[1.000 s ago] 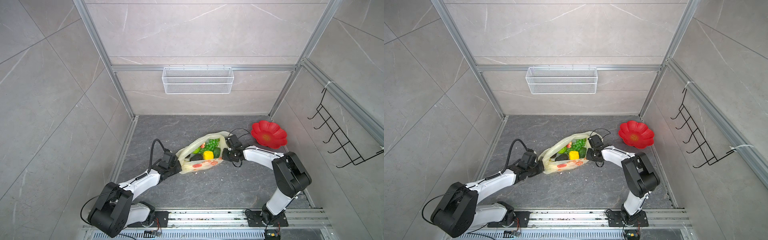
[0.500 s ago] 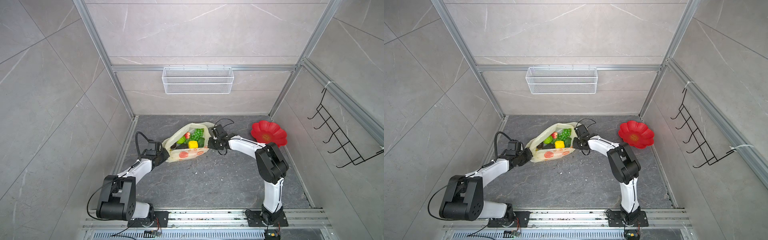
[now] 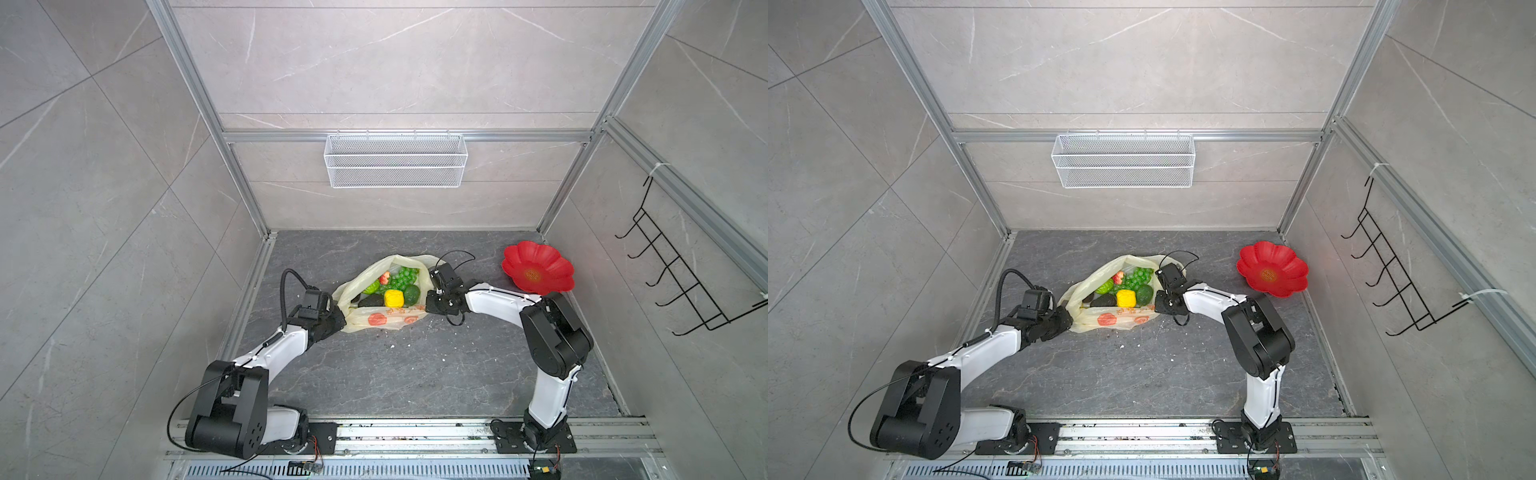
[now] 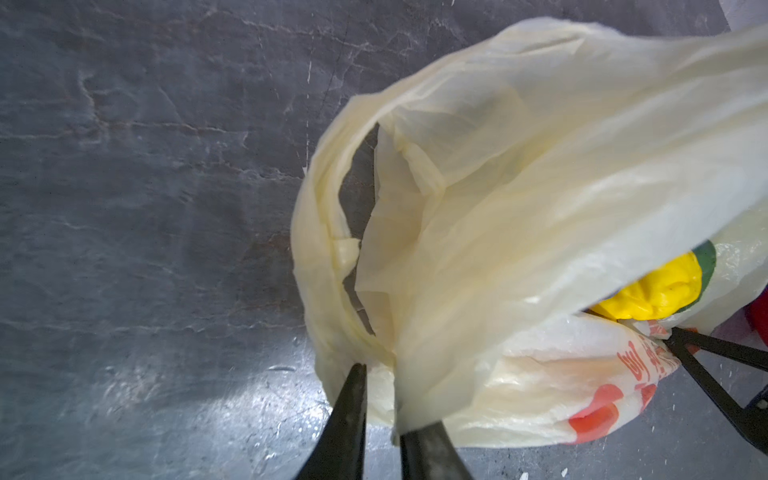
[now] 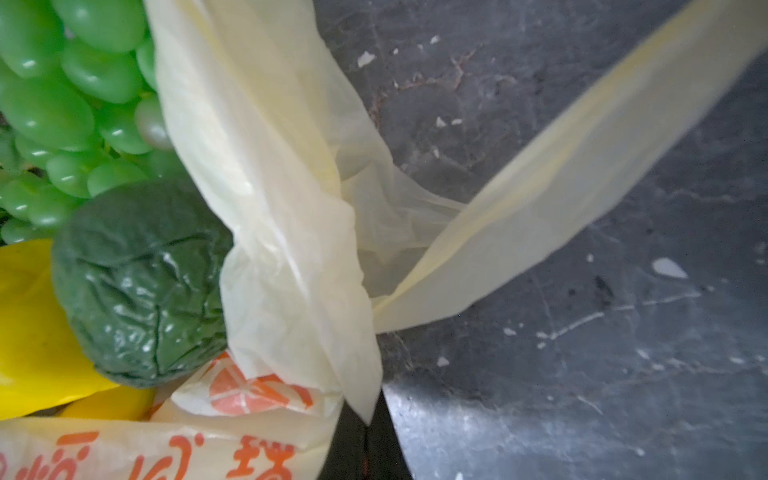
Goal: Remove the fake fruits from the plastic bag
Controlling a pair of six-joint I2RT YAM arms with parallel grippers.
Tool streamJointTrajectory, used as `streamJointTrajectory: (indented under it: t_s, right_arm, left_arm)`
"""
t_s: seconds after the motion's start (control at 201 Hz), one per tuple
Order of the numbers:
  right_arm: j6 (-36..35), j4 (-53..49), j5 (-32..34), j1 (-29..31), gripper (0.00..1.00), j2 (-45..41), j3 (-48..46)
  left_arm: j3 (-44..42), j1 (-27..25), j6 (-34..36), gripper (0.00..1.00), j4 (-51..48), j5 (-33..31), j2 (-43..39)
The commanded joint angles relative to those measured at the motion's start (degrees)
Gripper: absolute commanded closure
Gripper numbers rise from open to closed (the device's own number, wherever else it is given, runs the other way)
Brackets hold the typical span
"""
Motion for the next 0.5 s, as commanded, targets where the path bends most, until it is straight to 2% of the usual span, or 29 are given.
streamJointTrajectory:
  t_s: [0.0,0.149,0.269,0.388,0.438,0.493]
  right_arm:
    - [-0.96,0.04,1.09,1.01,1.00,-2.44,-1.06]
    - [-1.01,-0.07,1.75,1.89,1.00,-2.95,-1.21]
    - [-0.84,0.09,1.16,2.42,1.00,-2.71,-1.11]
    - [-1.06,-0.53,1.43,3.21,1.00,-2.05,0.10]
    - [-1.03,-0.84,1.78,3.24,1.00,-1.95,0.50]
    - [-1.09,-1.31,2.46,3.28,1.00,-1.90,0.73]
  left_arm:
    - [1.43,-0.05,-0.49,0.78,-2.20,0.21,-2.50]
    - [1.77,-0.08,-0.61,0.82,-3.46,0.29,-2.47]
    - [3.51,-0.08,0.01,0.68,-7.00,-2.01,-2.93]
    - [6.58,-0.23,1.00,0.50,-12.04,-7.12,-4.83]
    - [8.52,-1.39,2.30,0.45,-14.28,-10.66,-5.33]
    - [11.69,-4.92,5.04,0.37,-17.83,-16.72,-5.14]
